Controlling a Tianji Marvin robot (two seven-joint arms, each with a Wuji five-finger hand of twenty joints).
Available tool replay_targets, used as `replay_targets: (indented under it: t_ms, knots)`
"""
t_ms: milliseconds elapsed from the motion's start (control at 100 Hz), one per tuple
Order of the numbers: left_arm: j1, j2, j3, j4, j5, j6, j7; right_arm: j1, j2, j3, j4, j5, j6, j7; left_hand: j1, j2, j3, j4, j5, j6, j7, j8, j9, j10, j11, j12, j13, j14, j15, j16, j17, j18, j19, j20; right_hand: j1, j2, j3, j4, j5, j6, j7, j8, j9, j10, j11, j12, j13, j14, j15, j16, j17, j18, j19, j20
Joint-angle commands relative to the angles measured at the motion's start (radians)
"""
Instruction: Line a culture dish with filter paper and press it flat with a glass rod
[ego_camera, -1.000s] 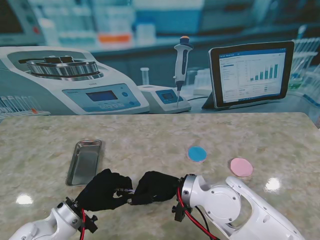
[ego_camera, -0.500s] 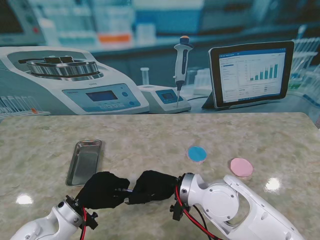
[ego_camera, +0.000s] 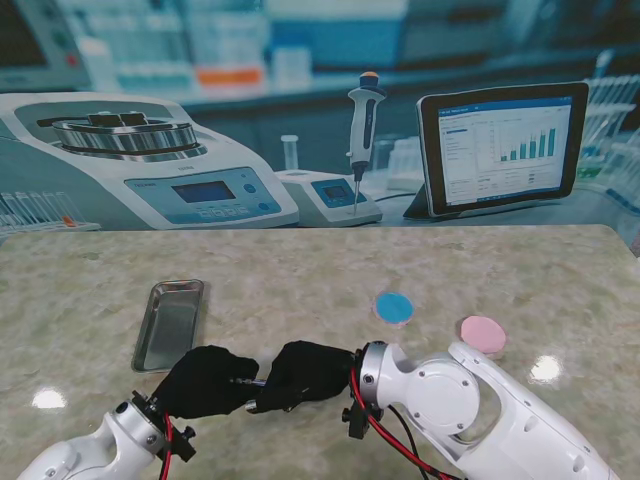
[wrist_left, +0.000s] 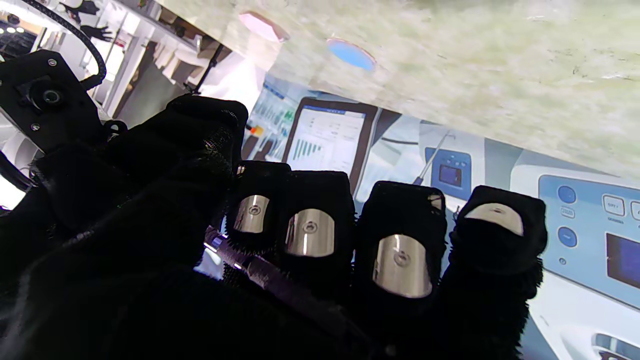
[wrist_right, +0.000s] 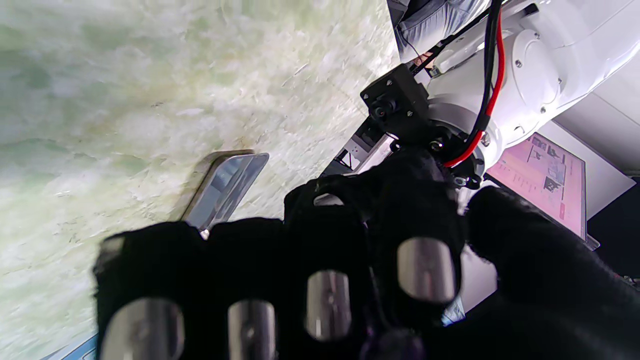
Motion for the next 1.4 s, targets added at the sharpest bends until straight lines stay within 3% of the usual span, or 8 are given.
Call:
replay_targets:
  t_ms: [0, 130, 390, 510, 640, 1010, 1150, 1390]
  knots:
    - [0.002, 0.002, 0.0, -0.002, -0.005, 0.0, -0.005, 0.005, 0.003, -0.004, -0.006, 0.011, 0.003, 0.015, 0.018, 0.045, -0.018, -0.014, -0.003, 0.081, 0.049, 0.042, 0.035, -0.025, 0.065, 0.023, 0.021, 0.043, 0.06, 0.026, -0.008, 0.096, 0.051, 0.051, 0.007, 0.031, -0.035, -0.039, 0.024, 0.02, -0.047, 0.008, 0.041, -0.031, -0.071, -0.015, 0.042, -0.027, 0.048, -0.046, 0.039, -0.064, 0.302, -0.048]
    - [0.001, 0.002, 0.0, 0.001, -0.015, -0.004, -0.009, 0.009, 0.005, -0.002, -0.007, 0.013, -0.001, 0.024, 0.027, 0.059, -0.04, -0.014, -0.001, 0.077, 0.043, 0.065, 0.038, -0.022, 0.064, 0.029, 0.024, 0.048, 0.055, 0.045, -0.008, 0.102, 0.043, 0.073, 0.001, 0.042, -0.08, -0.074, 0.008, 0.015, -0.169, 0.004, 0.031, -0.003, -0.199, -0.026, 0.04, 0.022, -0.05, -0.114, 0.017, -0.093, 0.302, -0.079]
    - [-0.007, 0.002, 0.003, 0.011, -0.013, -0.018, -0.005, 0.03, 0.011, -0.007, -0.007, 0.016, -0.002, 0.051, 0.01, 0.035, -0.005, -0.005, 0.019, 0.071, 0.035, 0.079, 0.054, -0.031, 0.063, 0.028, 0.04, 0.031, 0.066, 0.028, 0.013, 0.091, 0.058, 0.066, -0.007, 0.059, -0.117, -0.109, -0.031, 0.002, -0.248, 0.023, -0.022, 0.029, -0.247, -0.013, 0.039, 0.052, -0.087, -0.143, -0.016, -0.118, 0.302, -0.092]
    - [-0.009, 0.002, 0.001, 0.013, -0.017, -0.022, -0.008, 0.036, 0.014, -0.006, -0.007, 0.011, -0.017, 0.059, 0.007, 0.035, -0.003, -0.004, 0.019, 0.071, 0.035, 0.08, 0.054, -0.032, 0.063, 0.029, 0.04, 0.032, 0.067, 0.027, 0.013, 0.092, 0.058, 0.065, -0.016, 0.062, -0.127, -0.139, -0.098, -0.03, -0.392, -0.005, -0.133, 0.08, -0.372, -0.097, -0.002, 0.109, -0.289, -0.223, -0.116, -0.138, 0.283, -0.134]
    - [-0.01, 0.003, 0.001, 0.014, -0.022, -0.021, -0.012, 0.035, 0.016, -0.002, -0.013, -0.003, -0.025, 0.061, 0.009, 0.042, -0.005, -0.005, 0.02, 0.071, 0.034, 0.081, 0.051, -0.029, 0.062, 0.029, 0.036, 0.033, 0.066, 0.026, 0.008, 0.092, 0.057, 0.063, -0.025, 0.062, -0.137, -0.151, -0.182, -0.061, -0.523, -0.059, -0.245, 0.11, -0.482, -0.21, -0.09, 0.134, -0.488, -0.279, -0.19, -0.141, 0.231, -0.127]
    - [-0.012, 0.001, -0.005, 0.019, -0.036, -0.024, -0.013, 0.037, 0.019, 0.009, -0.022, -0.002, -0.024, 0.075, 0.011, 0.043, -0.01, -0.004, 0.019, 0.071, 0.033, 0.083, 0.05, -0.023, 0.062, 0.032, 0.034, 0.036, 0.065, 0.026, 0.003, 0.098, 0.052, 0.066, -0.057, 0.044, -0.156, -0.176, -0.347, -0.082, -0.773, -0.362, -0.441, 0.154, -0.817, -0.49, -0.312, 0.218, -0.975, -0.486, -0.551, 0.019, -0.092, -0.032]
    - [-0.012, 0.002, -0.008, 0.021, -0.036, -0.027, -0.014, 0.036, 0.023, 0.017, -0.029, -0.007, -0.026, 0.089, 0.009, 0.04, -0.006, -0.002, 0.019, 0.071, 0.033, 0.083, 0.051, -0.023, 0.063, 0.032, 0.034, 0.037, 0.065, 0.027, 0.003, 0.098, 0.052, 0.067, -0.058, 0.036, -0.157, -0.181, -0.374, -0.086, -0.804, -0.414, -0.464, 0.158, -0.933, -0.601, -0.37, 0.23, -1.111, -0.558, -0.663, 0.076, -0.24, -0.048]
    - [-0.013, 0.003, -0.012, 0.022, -0.033, -0.034, -0.018, 0.019, 0.028, 0.044, -0.049, -0.042, -0.023, 0.1, 0.003, 0.034, 0.002, -0.002, 0.021, 0.07, 0.034, 0.084, 0.05, -0.025, 0.062, 0.032, 0.034, 0.037, 0.065, 0.027, 0.002, 0.094, 0.051, 0.067, -0.055, 0.036, -0.164, -0.184, -0.419, -0.09, -0.83, -0.443, -0.513, 0.161, -1.01, -0.663, -0.433, 0.237, -1.202, -0.605, -0.752, 0.107, -0.349, -0.073]
